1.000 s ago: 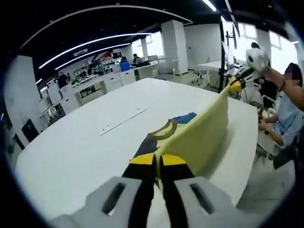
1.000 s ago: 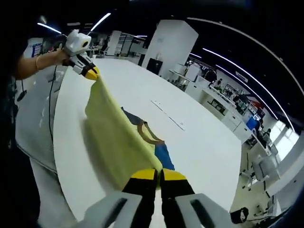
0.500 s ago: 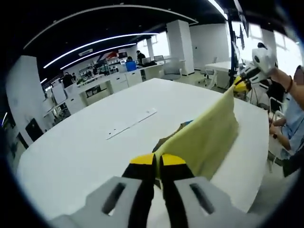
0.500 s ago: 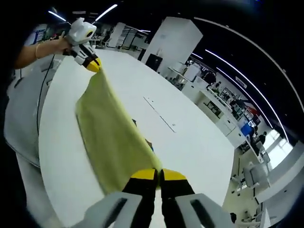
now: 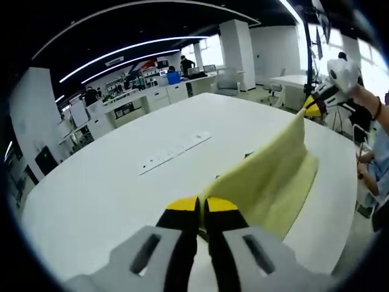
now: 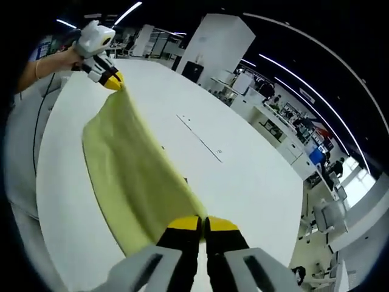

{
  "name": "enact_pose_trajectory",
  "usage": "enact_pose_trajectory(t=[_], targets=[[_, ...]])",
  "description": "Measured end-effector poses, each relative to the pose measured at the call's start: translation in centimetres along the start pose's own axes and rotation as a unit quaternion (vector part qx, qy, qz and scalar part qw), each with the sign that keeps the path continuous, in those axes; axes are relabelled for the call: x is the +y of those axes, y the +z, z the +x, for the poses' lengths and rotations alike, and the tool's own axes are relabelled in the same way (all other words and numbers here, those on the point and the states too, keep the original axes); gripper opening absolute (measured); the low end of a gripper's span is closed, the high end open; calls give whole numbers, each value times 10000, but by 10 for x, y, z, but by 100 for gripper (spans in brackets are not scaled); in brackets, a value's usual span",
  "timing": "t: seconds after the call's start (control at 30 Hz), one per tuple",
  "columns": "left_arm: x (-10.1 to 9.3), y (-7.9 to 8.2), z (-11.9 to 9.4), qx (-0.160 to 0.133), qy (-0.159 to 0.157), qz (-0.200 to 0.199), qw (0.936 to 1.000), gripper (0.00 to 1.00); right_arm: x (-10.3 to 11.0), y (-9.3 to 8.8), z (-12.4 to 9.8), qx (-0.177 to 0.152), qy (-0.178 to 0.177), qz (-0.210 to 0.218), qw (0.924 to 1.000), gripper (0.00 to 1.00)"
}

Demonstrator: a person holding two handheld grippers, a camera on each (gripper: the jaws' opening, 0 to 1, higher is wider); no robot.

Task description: Fold the garment on the visible template until the final outline fits inside the template.

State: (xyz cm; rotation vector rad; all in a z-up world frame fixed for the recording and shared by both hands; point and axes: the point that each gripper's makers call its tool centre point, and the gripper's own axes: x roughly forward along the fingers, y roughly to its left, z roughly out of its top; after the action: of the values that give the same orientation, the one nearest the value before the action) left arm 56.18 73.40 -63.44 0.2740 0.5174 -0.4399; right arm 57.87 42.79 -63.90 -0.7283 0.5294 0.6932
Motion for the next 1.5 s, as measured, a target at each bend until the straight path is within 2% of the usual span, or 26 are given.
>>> enact_pose_trajectory(t=[0.3,0.43,0.57,0.7,1.0,1.13,1.33,1.5], targets=[[8,-24,36,260,25,-134,9996,0,2,-16,35,297,153,224,9992,0],[10,-39,53,459,45,-126,9989,0,6,-26,56,526,208,173,9983,0],[17,-54,69,598,50,-176,9980,0,7,-32,75,602,234,350,9973,0],[19,-63,80,670,17,-270,9974,0,8,-39,90,741,242,264,9966,0],[20,-82,96,932,-26,-336,9951,1,0,-41,115,636,229,401,9969,0],[22,-86,101,919,-24,-544,9943,1,0,-47,123,659,312,510,9960,0],[21,-92,105,942,-91,-465,9944,2,3,-52,131,660,341,584,9955,0],[26,-95,108,865,-87,-655,9941,5,8,-59,135,720,439,705,9939,0]])
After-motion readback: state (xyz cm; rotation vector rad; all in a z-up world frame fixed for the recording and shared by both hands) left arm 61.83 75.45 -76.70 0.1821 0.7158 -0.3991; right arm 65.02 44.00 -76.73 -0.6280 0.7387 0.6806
